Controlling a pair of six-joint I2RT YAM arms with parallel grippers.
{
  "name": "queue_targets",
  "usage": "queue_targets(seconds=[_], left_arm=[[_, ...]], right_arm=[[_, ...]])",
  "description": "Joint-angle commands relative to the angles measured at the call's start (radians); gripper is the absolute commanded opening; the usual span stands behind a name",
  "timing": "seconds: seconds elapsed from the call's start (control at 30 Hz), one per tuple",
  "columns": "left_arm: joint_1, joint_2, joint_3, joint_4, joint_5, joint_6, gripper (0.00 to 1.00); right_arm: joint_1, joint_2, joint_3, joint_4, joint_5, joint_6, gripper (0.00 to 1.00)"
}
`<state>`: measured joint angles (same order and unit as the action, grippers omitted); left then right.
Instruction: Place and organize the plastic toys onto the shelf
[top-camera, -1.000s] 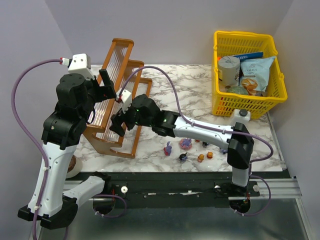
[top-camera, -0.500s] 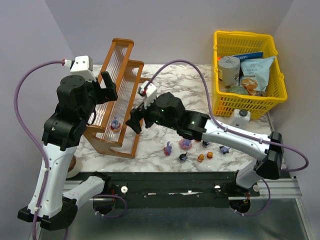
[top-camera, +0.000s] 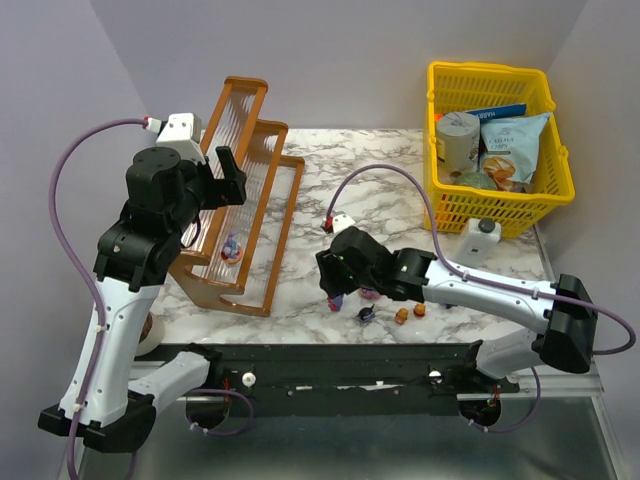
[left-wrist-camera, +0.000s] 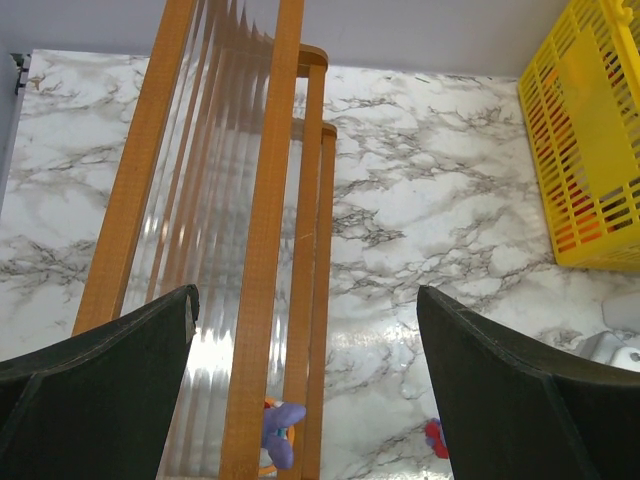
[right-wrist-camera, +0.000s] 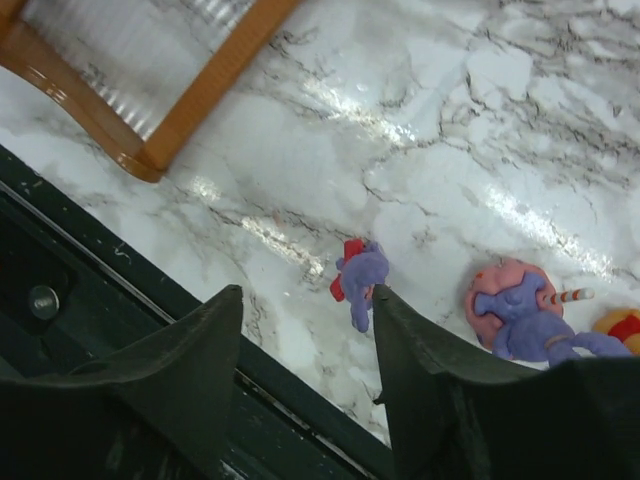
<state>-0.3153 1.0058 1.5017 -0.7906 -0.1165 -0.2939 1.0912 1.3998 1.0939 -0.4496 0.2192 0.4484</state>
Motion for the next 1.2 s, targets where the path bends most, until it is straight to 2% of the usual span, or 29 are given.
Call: queue_targets(seconds=[0.0,0.23,0.47,0.77,0.87,0.9,1.0,1.17], left_arm=[[0.002,0.007,-0.003,0.019,0.035,-0.011,0.99],[0.002,-0.006,-0.021,0.021,0.029,-0.011,0.99],[0.002,-0.013,-0.049,0.024,0.025,-0.011,0.99],[0.002,-0.019,-0.061,0.025,0.017,-0.01,0.99],[0.002,-0.018,-0.063,0.025,0.018,-0.008,0.99],[0.002,-0.019,-0.064,0.027,0.018,-0.01,0.99],[0.002,-0.022,-0.072,0.028,0.015,-0.008,0.99],[0.002,-0.024,-0.072,0.028,0.003,-0.007,0.99]], right_arm=[[-0.007,0.057,0.007,-0.102,0.006,0.098,0.59],[-0.019,0.119,0.001,-0.155,-0.044,0.141,0.56],[-0.03,0.123,-0.015,-0.14,-0.06,0.138,0.44],[-0.039,0.134,-0.029,-0.129,-0.075,0.144,0.36],[-0.043,0.143,-0.025,-0.129,-0.076,0.147,0.27],[-0.044,0.145,-0.023,-0.13,-0.073,0.148,0.16],[-0.045,0.14,-0.02,-0.126,-0.057,0.157,0.03],[-0.047,0.13,0.003,-0.12,-0.044,0.147,0.01]])
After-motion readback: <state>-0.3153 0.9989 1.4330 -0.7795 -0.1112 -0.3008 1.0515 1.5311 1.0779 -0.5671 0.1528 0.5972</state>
